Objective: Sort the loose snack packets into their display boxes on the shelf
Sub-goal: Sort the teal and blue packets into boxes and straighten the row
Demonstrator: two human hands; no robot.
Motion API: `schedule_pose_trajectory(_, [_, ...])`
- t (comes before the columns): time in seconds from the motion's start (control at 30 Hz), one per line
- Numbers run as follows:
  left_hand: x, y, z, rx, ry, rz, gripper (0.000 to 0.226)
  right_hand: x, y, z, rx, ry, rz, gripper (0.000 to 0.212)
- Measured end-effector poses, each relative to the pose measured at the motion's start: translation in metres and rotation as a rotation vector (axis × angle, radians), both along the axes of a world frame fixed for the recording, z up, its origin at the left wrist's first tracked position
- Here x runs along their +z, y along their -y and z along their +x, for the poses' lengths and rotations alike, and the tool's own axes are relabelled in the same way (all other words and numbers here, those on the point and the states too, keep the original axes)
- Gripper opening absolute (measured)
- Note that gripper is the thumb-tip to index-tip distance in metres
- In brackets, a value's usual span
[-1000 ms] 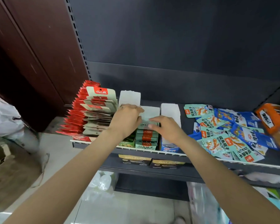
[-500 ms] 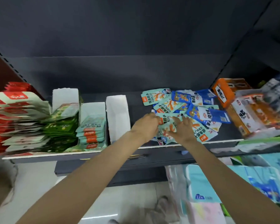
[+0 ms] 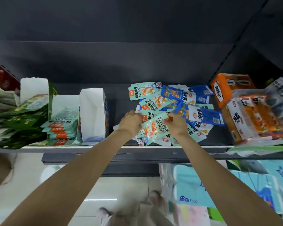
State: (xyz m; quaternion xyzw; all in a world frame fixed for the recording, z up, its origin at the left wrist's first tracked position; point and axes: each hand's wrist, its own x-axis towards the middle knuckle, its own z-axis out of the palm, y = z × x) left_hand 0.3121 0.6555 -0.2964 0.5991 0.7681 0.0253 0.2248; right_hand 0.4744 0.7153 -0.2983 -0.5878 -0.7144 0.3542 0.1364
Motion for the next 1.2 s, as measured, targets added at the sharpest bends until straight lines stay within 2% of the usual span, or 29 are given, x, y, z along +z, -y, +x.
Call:
schedule_pose_trajectory(0.07, [0.008, 0.000, -0.005, 0.023, 0.095, 0.017, 0.020, 0.012, -0.004, -0.003, 0.032, -0.091, 0.054, 0.035])
schedule_pose_trajectory(0.1, [0.014, 0.001, -0.009, 0.042, 0.143, 0.038, 0.017, 0.021, -0.005, -0.006, 0.037, -0.124, 0.087, 0.041])
schedule_pose_trajectory(0.13, [0.021, 0.003, -0.014, 0.063, 0.177, 0.081, 0.014, 0.032, -0.004, -0.011, 0.040, -0.159, 0.131, 0.041])
schedule_pose_trajectory(0.23, [0.048, 0.009, -0.037, 0.119, 0.213, 0.271, 0.014, 0.066, 0.003, -0.032, 0.030, -0.338, 0.216, 0.016])
schedule_pose_trajectory(0.33, [0.085, 0.025, -0.069, 0.135, 0.199, 0.449, 0.015, 0.098, 0.017, -0.062, 0.023, -0.518, 0.273, 0.011])
schedule_pose_trajectory(0.43, [0.115, 0.056, -0.111, 0.146, 0.000, 0.645, 0.012, 0.124, 0.037, -0.097, 0.107, -0.620, 0.189, 0.009])
schedule_pose_trajectory(0.47, [0.121, 0.067, -0.127, 0.160, -0.036, 0.680, 0.012, 0.130, 0.043, -0.111, 0.154, -0.601, 0.168, 0.011])
schedule_pose_trajectory(0.53, [0.130, 0.090, -0.158, 0.180, 0.004, 0.663, 0.011, 0.136, 0.059, -0.140, 0.251, -0.521, 0.213, 0.018])
schedule_pose_trajectory(0.67, [0.135, 0.128, -0.209, 0.178, 0.047, 0.615, 0.009, 0.138, 0.096, -0.194, 0.363, -0.331, 0.460, 0.033])
schedule_pose_trajectory(0.77, [0.129, 0.144, -0.231, 0.120, -0.114, 0.453, 0.018, 0.130, 0.123, -0.221, 0.466, -0.113, 0.789, 0.016])
schedule_pose_trajectory(0.83, [0.124, 0.149, -0.239, 0.047, -0.231, 0.348, 0.026, 0.117, 0.133, -0.231, 0.511, 0.060, 0.939, 0.014])
schedule_pose_trajectory(0.93, [0.118, 0.155, -0.247, 0.023, -0.243, 0.354, 0.030, 0.101, 0.143, -0.238, 0.563, 0.237, 0.905, 0.012])
schedule_pose_trajectory(1.0, [0.113, 0.159, -0.251, 0.038, -0.182, 0.344, 0.027, 0.100, 0.149, -0.239, 0.597, 0.259, 0.904, 0.010])
schedule_pose_trajectory(1.1, [0.107, 0.164, -0.255, 0.031, -0.093, 0.289, 0.022, 0.109, 0.156, -0.242, 0.671, 0.396, 0.872, 0.016])
schedule_pose_trajectory(1.2, [0.103, 0.166, -0.257, 0.038, -0.097, 0.306, 0.027, 0.109, 0.158, -0.245, 0.637, 0.539, 0.857, 0.016])
